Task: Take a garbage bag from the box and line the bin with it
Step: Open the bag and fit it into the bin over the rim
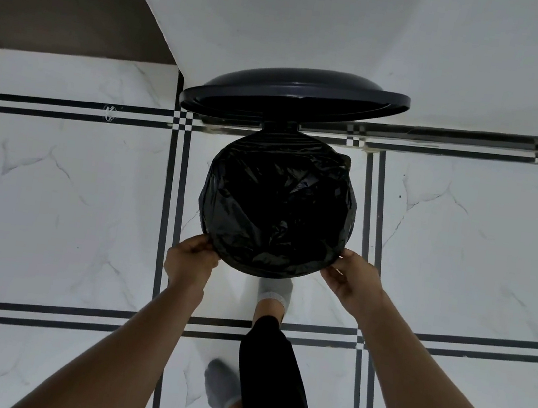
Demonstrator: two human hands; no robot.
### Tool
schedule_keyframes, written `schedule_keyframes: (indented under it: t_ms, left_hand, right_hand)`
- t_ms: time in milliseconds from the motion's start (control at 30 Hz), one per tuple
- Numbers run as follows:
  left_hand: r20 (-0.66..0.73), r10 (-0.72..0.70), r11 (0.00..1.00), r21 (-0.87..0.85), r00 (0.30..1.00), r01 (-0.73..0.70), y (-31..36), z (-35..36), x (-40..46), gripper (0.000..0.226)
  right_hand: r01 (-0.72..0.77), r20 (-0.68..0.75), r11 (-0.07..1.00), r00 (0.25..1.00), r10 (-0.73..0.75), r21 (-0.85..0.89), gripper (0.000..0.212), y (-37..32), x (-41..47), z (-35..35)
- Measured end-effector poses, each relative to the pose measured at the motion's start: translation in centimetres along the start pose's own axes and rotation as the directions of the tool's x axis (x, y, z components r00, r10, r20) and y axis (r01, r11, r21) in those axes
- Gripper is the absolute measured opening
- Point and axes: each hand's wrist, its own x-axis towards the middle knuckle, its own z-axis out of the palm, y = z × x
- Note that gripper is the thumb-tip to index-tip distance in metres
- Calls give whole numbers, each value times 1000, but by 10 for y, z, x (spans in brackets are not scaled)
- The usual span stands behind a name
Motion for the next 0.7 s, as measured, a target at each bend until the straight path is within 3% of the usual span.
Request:
schedule_keyframes:
  t_ms: [100, 200, 267, 333, 567, 700]
  left_hand:
    - [112, -179, 948, -245, 977, 202, 3, -2, -1, 32]
    - [238, -251, 846, -416, 938, 332, 12, -7, 3, 19]
    - [286, -198, 855, -418, 938, 308, 16, -10, 6, 13]
    - [288, -186, 860, -415, 939, 297, 21, -12, 9, 22]
    - [177, -200, 891, -376, 964, 254, 30, -6, 17, 24]
    - [39, -17, 978, -209, 999, 25, 31, -4, 20, 29]
  right_hand:
    - [-49, 74, 976, 997, 34, 213, 30, 1, -7, -3]
    - [-12, 102, 982, 995, -7, 190, 19, -6, -12, -2]
    - [23, 69, 996, 997, -29, 90, 19, -12, -12, 0]
    - [58, 11, 998, 998, -58, 35, 18, -17, -9, 4]
    - [111, 20, 993, 994, -111, 39, 32, -32, 2, 14]
    - [184, -28, 982, 982, -185, -29, 28, -39, 7, 17]
